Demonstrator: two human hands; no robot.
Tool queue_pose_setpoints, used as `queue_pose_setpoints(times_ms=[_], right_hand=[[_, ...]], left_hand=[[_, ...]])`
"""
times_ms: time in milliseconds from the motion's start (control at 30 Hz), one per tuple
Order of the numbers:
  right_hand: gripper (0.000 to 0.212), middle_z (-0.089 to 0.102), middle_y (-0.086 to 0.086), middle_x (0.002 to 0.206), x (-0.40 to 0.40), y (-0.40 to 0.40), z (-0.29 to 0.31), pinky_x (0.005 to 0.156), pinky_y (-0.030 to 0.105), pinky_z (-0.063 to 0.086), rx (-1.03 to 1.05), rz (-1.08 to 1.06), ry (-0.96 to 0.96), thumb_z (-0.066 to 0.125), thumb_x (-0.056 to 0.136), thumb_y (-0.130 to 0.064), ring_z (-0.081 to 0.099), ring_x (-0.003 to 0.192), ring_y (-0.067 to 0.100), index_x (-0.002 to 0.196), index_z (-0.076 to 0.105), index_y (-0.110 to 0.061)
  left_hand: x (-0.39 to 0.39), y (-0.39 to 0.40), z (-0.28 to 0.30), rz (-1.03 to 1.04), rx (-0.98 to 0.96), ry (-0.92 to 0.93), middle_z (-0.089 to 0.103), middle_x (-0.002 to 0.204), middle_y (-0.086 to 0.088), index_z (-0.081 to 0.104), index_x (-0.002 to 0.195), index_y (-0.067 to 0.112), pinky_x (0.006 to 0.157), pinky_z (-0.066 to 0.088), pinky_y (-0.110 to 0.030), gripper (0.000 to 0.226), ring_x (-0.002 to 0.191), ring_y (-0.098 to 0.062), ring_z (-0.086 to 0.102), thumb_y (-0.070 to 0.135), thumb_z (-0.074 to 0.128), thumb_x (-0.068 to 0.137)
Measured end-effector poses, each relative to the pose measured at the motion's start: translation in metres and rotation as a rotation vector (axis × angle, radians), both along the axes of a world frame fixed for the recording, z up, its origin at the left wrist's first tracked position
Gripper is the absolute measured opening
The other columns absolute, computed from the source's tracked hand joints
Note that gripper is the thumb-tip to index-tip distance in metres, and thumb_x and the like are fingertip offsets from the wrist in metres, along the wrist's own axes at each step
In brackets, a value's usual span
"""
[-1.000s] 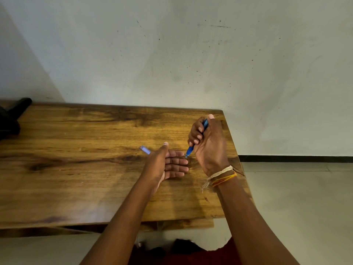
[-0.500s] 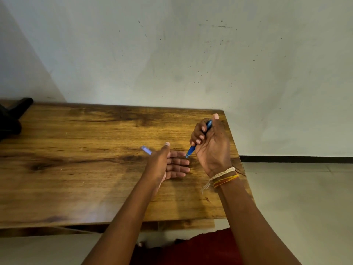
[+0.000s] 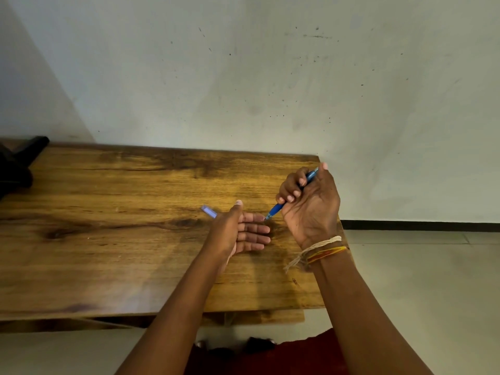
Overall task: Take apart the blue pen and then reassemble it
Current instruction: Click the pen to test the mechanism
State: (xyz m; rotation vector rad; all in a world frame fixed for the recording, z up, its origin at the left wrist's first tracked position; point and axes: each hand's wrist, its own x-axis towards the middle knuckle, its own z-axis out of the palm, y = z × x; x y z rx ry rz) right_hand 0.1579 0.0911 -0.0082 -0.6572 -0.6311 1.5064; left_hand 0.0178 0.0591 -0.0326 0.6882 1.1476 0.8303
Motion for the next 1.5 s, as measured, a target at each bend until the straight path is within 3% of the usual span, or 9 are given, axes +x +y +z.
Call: queue_pose_setpoints(times_ms=[467,967,1500], right_hand=[[0.043,0.034,-0.003,0.050,0.011,0.002,0.001,0.054,0.029,0.026,-0.008,0.048,0.096,0.029,0.094,-0.044,0.030,0.047,0.012,0.062,0.039,-0.016],[0.042,0.033,-0.003,0.050,0.007,0.001,-0.001,0.053,0.029,0.026,-0.014,0.045,0.052,0.029,0.094,-0.043,0.027,0.048,0.012,0.062,0.038,-0.016],[0.045,0.033,-0.001,0.051,0.007,0.000,0.003,0.054,0.031,0.026,0.028,0.037,0.071,0.027,0.094,-0.043,0.027,0.050,0.014,0.061,0.039,-0.015]], left_hand=[[0.003,0.000,0.001,-0.007,0.018,0.007,0.070,0.091,-0.022,0.064,0.102,-0.003,0.053,0.057,-0.026,0.063,0.063,-0.022,0.071,0.042,0.021,0.102],[0.000,-0.002,-0.001,-0.009,0.034,0.023,0.071,0.089,-0.020,0.066,0.097,0.001,0.055,0.057,-0.027,0.061,0.066,-0.023,0.072,0.043,0.021,0.102],[-0.001,0.000,-0.001,-0.025,0.013,-0.003,0.070,0.096,-0.023,0.065,0.103,-0.002,0.053,0.056,-0.026,0.064,0.066,-0.024,0.071,0.043,0.019,0.102]])
